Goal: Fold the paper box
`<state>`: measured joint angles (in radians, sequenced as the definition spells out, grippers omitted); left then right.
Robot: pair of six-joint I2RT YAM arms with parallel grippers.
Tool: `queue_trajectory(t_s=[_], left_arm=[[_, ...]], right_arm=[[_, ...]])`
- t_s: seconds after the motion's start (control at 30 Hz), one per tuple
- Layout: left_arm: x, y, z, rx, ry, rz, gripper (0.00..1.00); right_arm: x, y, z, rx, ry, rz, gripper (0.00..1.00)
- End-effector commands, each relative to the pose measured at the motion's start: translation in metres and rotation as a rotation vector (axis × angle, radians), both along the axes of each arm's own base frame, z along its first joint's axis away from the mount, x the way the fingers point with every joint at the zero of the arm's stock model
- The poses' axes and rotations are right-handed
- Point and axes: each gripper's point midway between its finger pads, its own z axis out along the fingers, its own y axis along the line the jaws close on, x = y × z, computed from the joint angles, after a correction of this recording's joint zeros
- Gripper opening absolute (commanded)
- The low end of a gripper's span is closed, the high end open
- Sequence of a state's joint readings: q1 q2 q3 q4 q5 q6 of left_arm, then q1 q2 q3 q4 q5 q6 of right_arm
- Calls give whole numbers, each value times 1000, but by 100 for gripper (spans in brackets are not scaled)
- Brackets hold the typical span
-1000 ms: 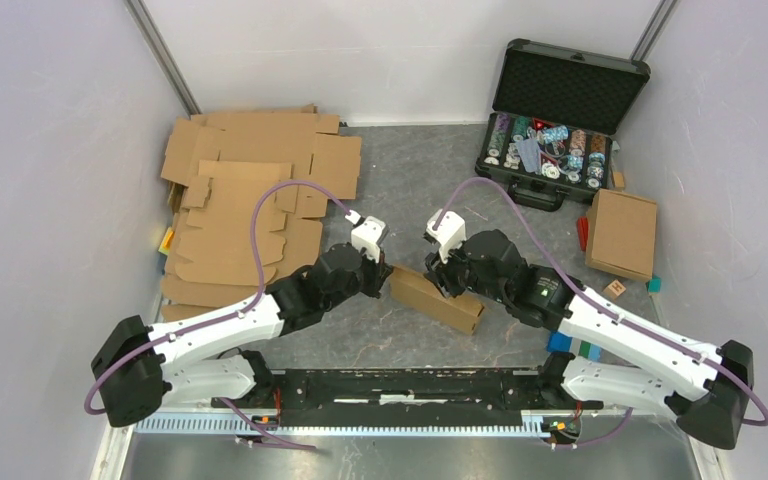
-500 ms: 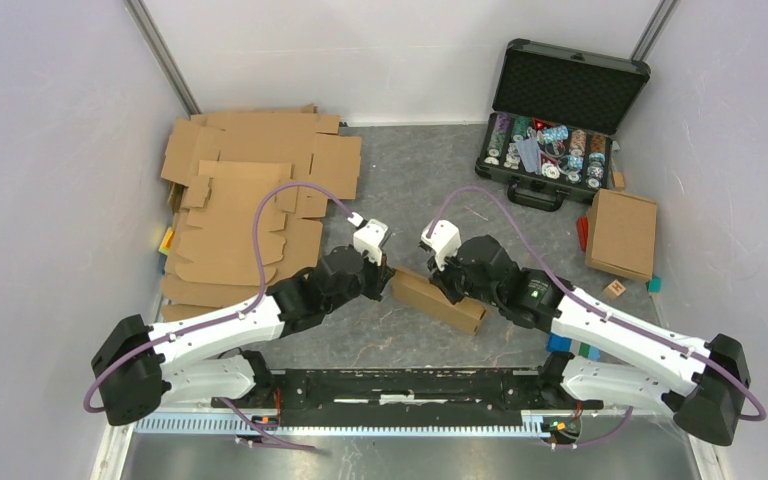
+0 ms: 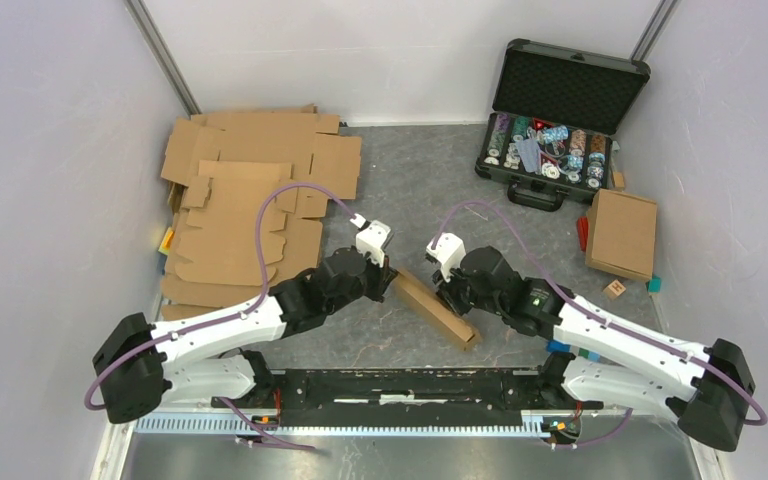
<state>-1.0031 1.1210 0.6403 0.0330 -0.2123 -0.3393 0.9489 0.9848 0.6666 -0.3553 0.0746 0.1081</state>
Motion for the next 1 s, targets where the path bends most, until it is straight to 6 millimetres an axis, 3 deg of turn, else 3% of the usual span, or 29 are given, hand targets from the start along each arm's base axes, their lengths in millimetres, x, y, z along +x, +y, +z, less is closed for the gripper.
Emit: queue_trajectory(t_s=[0.0,0.13,0.2,0.27,0.43,0.53,0.7,0.97], left_arm=[[-13,6,-31,98,67,-21,2],[-11,4,-29,113,63,-30,2],[-11,2,-28,112,61,-31,2],[-11,0,-28,113,62,-34,2],[-11,-2,-30,118,68,-37,2],[-11,-3,-32,119,75,-35,2],[-11,-6,-33,120,78,-38,2],[-11,-9,-33,121,79,-36,2]], right_arm=[[17,5,58,82,-116,-37,29],[20,5,84,94,-151,-34,32],[15,12,89,128,-147,9,41],[5,21,84,140,-120,81,52],[-3,18,43,34,-41,130,64],[-6,13,29,8,-33,135,65],[-9,8,27,-6,-64,131,64],[-11,5,27,-102,-180,119,73]])
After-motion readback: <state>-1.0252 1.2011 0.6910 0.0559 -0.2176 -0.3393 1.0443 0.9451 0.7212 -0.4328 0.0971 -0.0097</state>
